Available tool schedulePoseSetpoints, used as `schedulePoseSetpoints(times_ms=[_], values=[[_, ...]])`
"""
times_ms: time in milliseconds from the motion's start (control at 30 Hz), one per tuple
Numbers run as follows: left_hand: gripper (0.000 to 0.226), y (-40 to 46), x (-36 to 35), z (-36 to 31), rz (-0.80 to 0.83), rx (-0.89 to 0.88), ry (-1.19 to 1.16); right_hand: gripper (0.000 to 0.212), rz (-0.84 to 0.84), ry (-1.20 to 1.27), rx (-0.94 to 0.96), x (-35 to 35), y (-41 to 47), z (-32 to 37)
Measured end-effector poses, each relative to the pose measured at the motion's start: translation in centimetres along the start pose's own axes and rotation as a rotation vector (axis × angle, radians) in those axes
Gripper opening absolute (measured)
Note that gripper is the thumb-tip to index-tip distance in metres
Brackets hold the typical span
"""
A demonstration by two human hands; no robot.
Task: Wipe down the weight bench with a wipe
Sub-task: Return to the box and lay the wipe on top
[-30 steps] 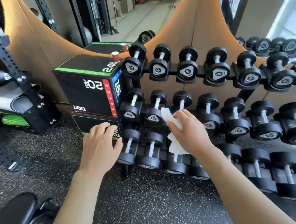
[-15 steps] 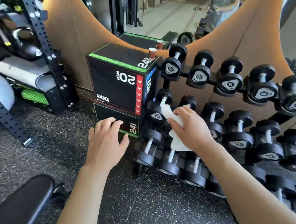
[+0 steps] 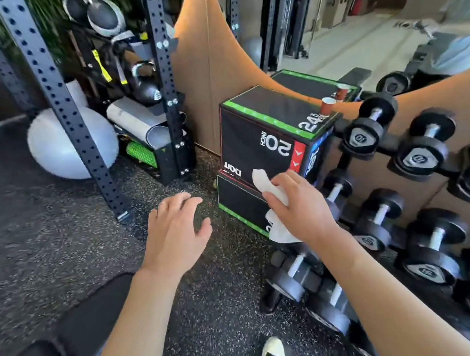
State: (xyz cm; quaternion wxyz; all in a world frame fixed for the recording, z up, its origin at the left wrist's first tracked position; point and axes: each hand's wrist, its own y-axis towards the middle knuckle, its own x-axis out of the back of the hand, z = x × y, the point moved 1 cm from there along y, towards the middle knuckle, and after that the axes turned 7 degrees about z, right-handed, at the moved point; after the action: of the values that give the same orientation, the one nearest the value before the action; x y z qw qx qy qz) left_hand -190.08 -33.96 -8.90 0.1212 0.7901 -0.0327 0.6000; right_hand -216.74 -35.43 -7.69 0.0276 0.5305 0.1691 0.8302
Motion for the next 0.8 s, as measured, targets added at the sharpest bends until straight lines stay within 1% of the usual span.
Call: schedulePoseSetpoints(times_ms=[133, 300, 500, 667, 800], values=[[0.049, 5.2, -1.8, -0.4, -0.001, 0.002, 0.007, 0.022, 0.008, 0.070, 0.003, -1.5, 4.7, -3.3], [0.046, 13.8, -4.1, -2.1, 0.041, -0.005, 0.030, 0.021, 0.037, 0.164, -0.059, -2.6, 11.0, -9.2], [0.045, 23.9, -5.5, -4.3, 0.044, -0.015, 0.074, 0.020, 0.073, 0.247, -0.111, -3.4, 18.9, -16.4], [0.044, 29.2, -6.4, -5.2, 0.090, -0.012, 0.090, 0.020, 0.104, 0.341, -0.152, -4.4, 23.3, -19.3], [0.043, 33.2, -6.8, -5.5, 0.109, -0.032, 0.089, 0.020, 0.120, 0.355, -0.196, -4.9, 26.0, -21.1]])
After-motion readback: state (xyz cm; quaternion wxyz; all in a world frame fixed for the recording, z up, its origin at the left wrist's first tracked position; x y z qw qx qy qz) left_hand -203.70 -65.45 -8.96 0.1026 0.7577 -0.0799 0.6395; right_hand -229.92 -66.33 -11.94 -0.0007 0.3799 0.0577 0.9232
